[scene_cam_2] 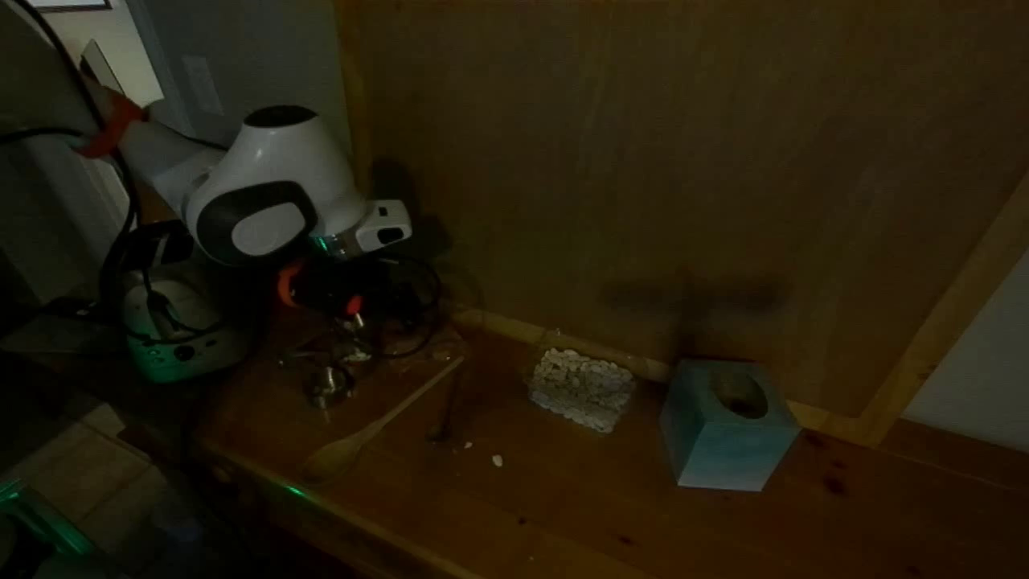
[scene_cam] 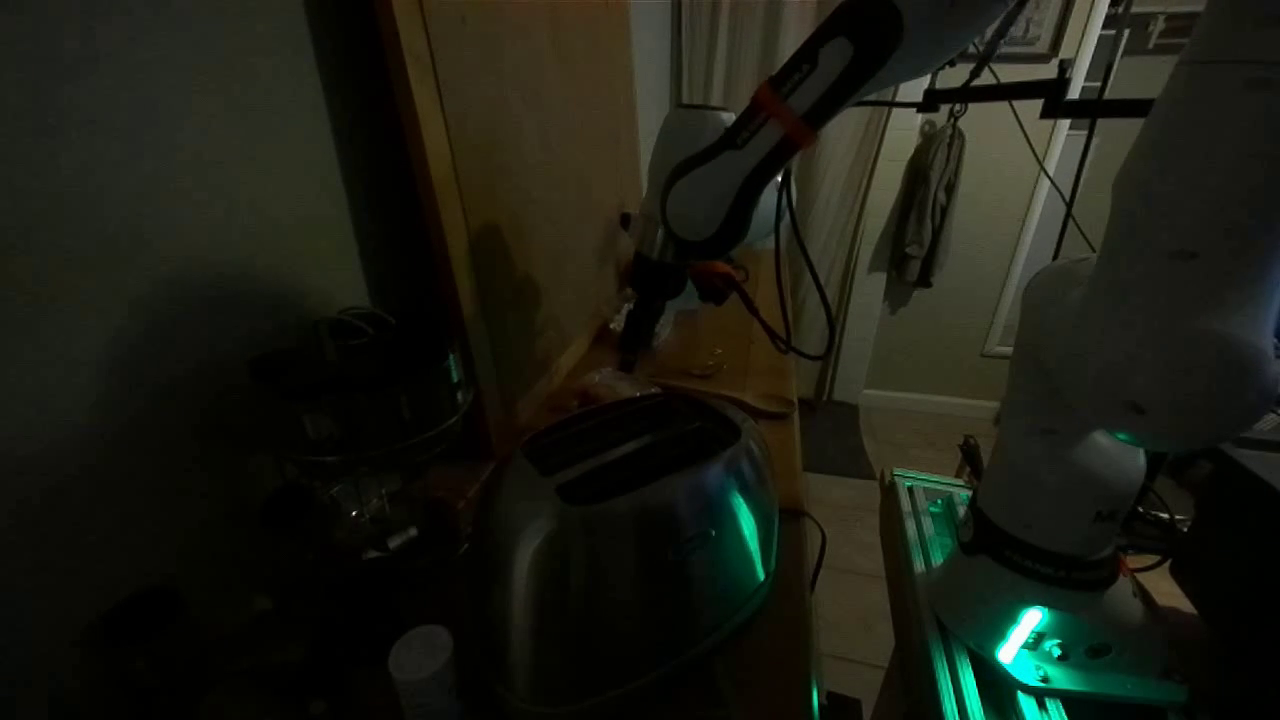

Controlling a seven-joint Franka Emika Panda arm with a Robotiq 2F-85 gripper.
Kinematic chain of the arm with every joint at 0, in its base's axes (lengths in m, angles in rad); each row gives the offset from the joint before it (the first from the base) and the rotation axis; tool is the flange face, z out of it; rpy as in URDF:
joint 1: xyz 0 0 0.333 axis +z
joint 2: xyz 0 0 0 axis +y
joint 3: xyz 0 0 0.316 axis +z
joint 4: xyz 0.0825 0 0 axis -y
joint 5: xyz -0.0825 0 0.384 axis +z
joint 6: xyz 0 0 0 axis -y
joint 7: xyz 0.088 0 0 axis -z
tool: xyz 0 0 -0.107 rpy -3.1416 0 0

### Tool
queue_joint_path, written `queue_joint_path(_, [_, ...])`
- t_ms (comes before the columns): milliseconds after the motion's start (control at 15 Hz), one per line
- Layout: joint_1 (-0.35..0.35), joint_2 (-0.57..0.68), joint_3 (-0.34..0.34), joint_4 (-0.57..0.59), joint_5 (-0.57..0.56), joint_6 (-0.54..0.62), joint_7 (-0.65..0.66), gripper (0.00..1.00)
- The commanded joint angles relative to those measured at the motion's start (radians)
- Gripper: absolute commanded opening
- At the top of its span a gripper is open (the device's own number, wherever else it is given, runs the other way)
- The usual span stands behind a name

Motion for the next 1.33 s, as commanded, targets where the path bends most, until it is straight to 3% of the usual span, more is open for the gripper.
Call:
queue_joint_path(0, [-0.014, 0.073, 0.025, 0.022, 0.050, 0.056, 0.030, 1.00])
queue_joint_path(267, [-0.013, 0.128, 0.040, 0.036, 0.128, 0.118, 0.010, 1.00])
queue_joint_path(333, [-0.014, 0.140, 0.045, 0.040, 0.152, 0.133, 0.005, 0.96])
queue_joint_path(533, [0.003, 0.175, 0.032, 0.051, 0.184, 0.169, 0.002, 0.67])
queue_joint_path(933, [-0.005, 0.221, 0.031, 0.075, 0.185, 0.194, 0.010, 0.24])
queue_joint_path(1000, [-0.006, 0.226, 0.031, 0.078, 0.184, 0.193, 0.012, 0.66])
queue_joint_path(1133, [-0.008, 0.234, 0.030, 0.083, 0.180, 0.194, 0.014, 0.64])
queue_joint_path(1267, [-0.010, 0.239, 0.027, 0.086, 0.173, 0.195, 0.019, 0.77])
